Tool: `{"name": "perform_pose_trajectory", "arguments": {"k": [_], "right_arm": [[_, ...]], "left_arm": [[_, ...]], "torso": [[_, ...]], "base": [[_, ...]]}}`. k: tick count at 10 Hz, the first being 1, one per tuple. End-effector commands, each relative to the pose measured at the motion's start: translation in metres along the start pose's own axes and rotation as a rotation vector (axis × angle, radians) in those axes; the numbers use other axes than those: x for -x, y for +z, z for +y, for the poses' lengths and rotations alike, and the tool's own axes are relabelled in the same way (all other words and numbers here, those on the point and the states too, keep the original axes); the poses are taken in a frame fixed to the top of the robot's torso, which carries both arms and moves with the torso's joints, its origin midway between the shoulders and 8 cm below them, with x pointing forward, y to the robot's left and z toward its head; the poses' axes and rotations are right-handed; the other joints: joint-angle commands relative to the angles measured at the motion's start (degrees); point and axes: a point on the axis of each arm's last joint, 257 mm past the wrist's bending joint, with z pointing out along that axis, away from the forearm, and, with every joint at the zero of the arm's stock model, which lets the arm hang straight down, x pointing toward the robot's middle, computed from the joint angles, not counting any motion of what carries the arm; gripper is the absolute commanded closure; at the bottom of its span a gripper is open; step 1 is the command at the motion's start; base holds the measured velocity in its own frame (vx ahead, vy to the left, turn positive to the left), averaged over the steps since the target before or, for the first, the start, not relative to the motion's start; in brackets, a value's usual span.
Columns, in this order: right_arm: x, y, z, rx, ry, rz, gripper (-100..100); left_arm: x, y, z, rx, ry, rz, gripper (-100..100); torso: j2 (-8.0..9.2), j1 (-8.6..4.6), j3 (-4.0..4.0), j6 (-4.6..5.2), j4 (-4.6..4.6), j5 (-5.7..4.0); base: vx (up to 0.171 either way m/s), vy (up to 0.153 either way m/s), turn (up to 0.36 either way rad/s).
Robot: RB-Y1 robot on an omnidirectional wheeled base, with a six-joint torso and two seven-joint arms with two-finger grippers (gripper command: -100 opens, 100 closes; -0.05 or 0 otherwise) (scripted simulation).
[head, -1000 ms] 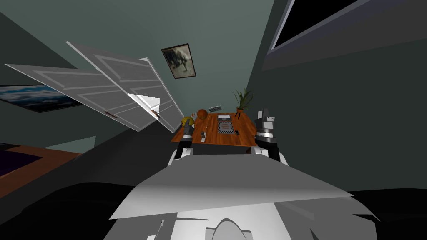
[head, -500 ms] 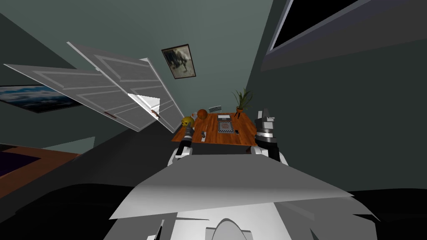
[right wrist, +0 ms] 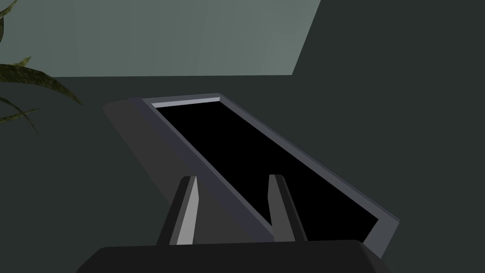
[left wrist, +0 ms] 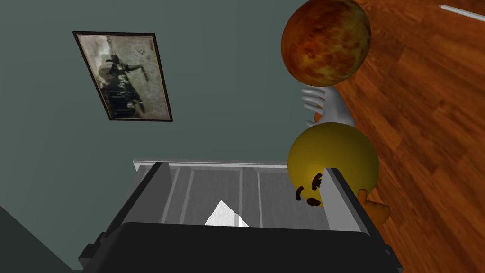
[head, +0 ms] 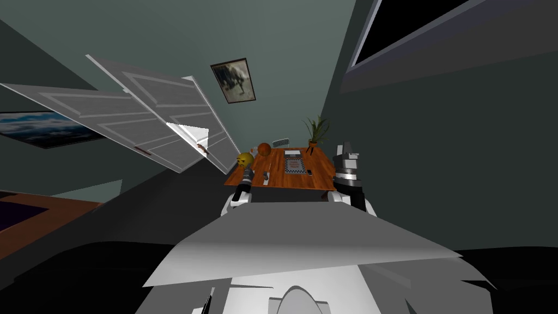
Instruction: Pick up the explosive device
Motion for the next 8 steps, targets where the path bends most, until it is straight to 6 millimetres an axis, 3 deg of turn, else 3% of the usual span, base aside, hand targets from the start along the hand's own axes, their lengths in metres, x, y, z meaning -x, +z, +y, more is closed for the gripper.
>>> {"name": "perform_pose_trajectory", "arguments": {"k": [1, 2, 4, 5, 6, 8], "right_arm": [[0.0, 0.0, 0.0, 0.0, 0.0, 0.0, 0], [0.0, 0.0, 0.0, 0.0, 0.0, 0.0, 0], [0.0, 0.0, 0.0, 0.0, 0.0, 0.0, 0], [0.0, 0.0, 0.0, 0.0, 0.0, 0.0, 0], [0.0, 0.0, 0.0, 0.0, 0.0, 0.0, 0], [0.0, 0.0, 0.0, 0.0, 0.0, 0.0, 0]], "left_arm": [[0.01, 0.007, 0.023, 0.067, -0.015, -0.021, -100], [0.012, 0.006, 0.03, 0.087, -0.015, -0.025, -100], [0.027, 0.01, 0.068, 0.189, -0.044, -0.061, -100], [0.027, 0.01, 0.07, 0.196, -0.044, -0.063, -100], [0.034, 0.011, 0.09, 0.25, -0.063, -0.083, -100], [0.04, 0.011, 0.108, 0.302, -0.085, -0.105, -100]], "torso": [[0.0, 0.0, 0.0, 0.0, 0.0, 0.0], [0.0, 0.04, 0.0, 0.01, 0.0, 0.01], [-0.03, 0.02, -0.02, 0.0, -0.01, 0.01], [-0.04, 0.03, -0.02, 0.0, -0.01, 0.01], [-0.03, 0.02, -0.01, -0.01, 0.0, 0.0], [-0.06, 0.01, -0.03, 0.01, -0.01, 0.0]], "base": [[-0.013, 0.021, -0.036], [-0.007, 0.018, -0.016], [0.0, 0.019, -0.038], [-0.001, 0.017, -0.02], [0.0, 0.013, -0.029], [0.005, 0.017, -0.04]]}}
